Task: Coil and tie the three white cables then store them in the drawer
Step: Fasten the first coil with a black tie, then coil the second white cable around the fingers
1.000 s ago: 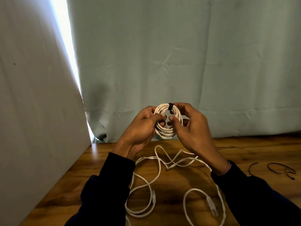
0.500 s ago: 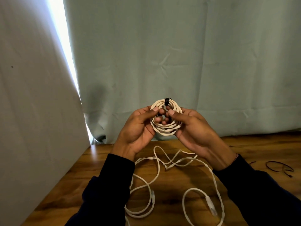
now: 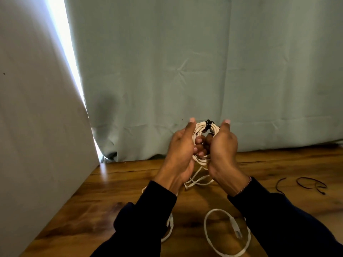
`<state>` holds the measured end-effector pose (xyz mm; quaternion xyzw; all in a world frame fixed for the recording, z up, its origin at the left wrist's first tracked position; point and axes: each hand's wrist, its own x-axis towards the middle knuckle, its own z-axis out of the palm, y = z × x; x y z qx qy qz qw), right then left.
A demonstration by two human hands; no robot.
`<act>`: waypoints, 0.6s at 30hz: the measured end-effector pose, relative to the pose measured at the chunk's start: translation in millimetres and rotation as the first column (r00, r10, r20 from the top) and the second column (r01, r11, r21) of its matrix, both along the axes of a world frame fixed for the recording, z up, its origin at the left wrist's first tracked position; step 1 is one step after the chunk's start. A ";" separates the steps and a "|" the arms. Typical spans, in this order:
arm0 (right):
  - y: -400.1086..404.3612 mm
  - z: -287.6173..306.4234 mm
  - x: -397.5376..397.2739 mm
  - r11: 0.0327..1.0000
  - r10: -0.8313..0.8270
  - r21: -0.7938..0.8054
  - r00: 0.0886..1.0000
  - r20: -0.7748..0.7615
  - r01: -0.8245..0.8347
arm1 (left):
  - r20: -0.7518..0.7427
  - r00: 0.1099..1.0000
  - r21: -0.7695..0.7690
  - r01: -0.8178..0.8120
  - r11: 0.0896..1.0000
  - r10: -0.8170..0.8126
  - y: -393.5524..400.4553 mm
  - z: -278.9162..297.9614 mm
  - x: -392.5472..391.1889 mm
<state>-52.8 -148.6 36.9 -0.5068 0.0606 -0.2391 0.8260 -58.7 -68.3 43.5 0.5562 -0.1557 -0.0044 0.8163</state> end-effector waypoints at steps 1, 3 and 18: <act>0.5 -3.3 2.2 0.999 -0.030 -0.018 0.999 0.009 0.030 | 0.007 1.000 0.028 -0.023 0.999 0.023 -3.1 -1.7 -1.2; 2.4 -8.3 4.3 0.995 -0.081 -0.054 0.997 0.014 0.081 | 0.013 0.997 0.076 -0.078 0.994 0.077 -6.1 -4.5 -2.8; -87.4 -23.6 -3.4 0.774 0.226 -0.584 0.969 -0.104 -0.243 | -0.148 0.987 -0.117 -0.087 0.989 0.069 -35.9 -24.0 26.3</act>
